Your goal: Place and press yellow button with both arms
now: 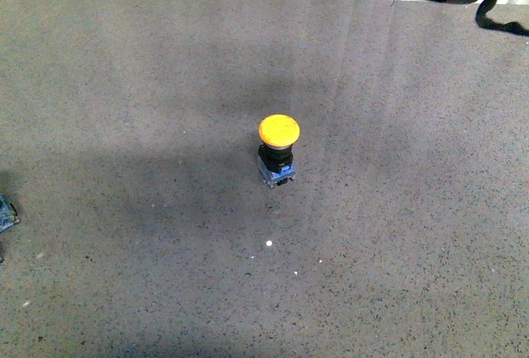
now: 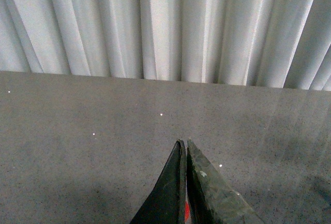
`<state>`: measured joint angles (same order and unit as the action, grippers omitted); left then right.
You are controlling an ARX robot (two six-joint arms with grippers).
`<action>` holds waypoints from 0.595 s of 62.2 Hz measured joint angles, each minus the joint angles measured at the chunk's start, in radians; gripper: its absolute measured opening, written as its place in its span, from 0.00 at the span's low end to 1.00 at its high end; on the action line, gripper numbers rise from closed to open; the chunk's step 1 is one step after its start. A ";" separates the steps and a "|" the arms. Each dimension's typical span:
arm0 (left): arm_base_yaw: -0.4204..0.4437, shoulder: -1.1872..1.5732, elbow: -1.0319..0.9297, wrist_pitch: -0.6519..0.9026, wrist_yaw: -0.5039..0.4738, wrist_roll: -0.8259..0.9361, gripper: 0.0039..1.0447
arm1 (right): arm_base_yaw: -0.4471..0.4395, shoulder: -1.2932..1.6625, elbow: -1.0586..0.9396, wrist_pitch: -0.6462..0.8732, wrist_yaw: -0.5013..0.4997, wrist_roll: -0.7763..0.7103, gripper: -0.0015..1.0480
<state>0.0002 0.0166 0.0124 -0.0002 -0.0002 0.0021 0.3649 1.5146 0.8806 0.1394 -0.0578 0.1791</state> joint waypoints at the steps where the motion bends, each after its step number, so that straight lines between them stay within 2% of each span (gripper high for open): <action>1: 0.000 0.000 0.000 0.000 0.000 0.000 0.01 | 0.000 -0.002 -0.001 0.001 0.000 -0.001 0.28; 14: 0.000 0.000 0.000 0.000 0.000 0.000 0.01 | -0.003 -0.009 -0.008 0.003 0.002 -0.011 0.63; 17: 0.000 0.000 0.000 0.000 0.000 0.000 0.01 | 0.002 -0.005 -0.019 0.039 0.039 -0.021 0.67; 19: 0.000 0.000 0.000 0.000 0.000 0.000 0.01 | 0.008 -0.004 -0.079 0.219 0.177 -0.057 0.61; 24: 0.000 0.000 0.000 0.000 0.000 0.000 0.01 | -0.004 -0.021 -0.230 0.549 0.351 -0.122 0.47; 29: 0.000 0.000 0.000 0.000 0.000 0.000 0.01 | -0.058 -0.095 -0.378 0.750 0.362 -0.151 0.30; 37: 0.000 0.000 0.000 0.000 0.000 0.000 0.01 | -0.125 -0.234 -0.526 0.787 0.294 -0.167 0.02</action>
<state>0.0002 0.0166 0.0124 -0.0002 0.0002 0.0021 0.2401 1.2808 0.3542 0.9260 0.2359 0.0120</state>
